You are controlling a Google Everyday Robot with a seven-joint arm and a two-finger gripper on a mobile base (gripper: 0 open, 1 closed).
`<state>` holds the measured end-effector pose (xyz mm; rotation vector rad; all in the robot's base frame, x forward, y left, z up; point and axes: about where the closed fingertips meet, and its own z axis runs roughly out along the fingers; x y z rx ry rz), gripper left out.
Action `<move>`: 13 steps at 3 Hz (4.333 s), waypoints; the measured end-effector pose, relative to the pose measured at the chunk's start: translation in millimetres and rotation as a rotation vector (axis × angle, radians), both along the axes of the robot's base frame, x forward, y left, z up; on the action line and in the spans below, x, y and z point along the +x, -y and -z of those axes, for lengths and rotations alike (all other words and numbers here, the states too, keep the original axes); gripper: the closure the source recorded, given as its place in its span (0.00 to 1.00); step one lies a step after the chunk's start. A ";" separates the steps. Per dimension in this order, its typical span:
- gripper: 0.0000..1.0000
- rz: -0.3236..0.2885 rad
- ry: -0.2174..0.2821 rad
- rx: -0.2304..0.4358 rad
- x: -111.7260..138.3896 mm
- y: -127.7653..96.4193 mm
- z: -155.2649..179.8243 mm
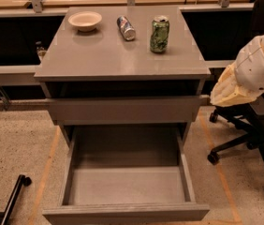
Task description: Close middle drawer
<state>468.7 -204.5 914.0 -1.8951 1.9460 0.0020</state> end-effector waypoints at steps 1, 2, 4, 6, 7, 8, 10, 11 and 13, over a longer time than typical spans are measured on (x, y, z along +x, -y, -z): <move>1.00 -0.006 0.015 -0.026 2.3 -3.4 0.3; 1.00 -0.022 0.020 0.012 5.4 -11.6 23.9; 1.00 -0.027 0.043 0.201 9.1 -5.8 101.3; 1.00 -0.015 0.015 0.371 14.9 -9.3 153.7; 1.00 -0.031 -0.001 0.378 18.3 -19.6 171.5; 1.00 -0.040 -0.020 0.427 25.3 -26.4 202.5; 1.00 -0.024 -0.063 0.497 29.2 -24.2 243.9; 1.00 -0.001 -0.080 0.485 22.0 -25.3 259.6; 1.00 0.064 -0.228 0.477 -10.3 -31.8 331.5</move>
Offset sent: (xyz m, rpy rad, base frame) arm 0.0121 0.0216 -0.0542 0.0858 -0.0430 0.0321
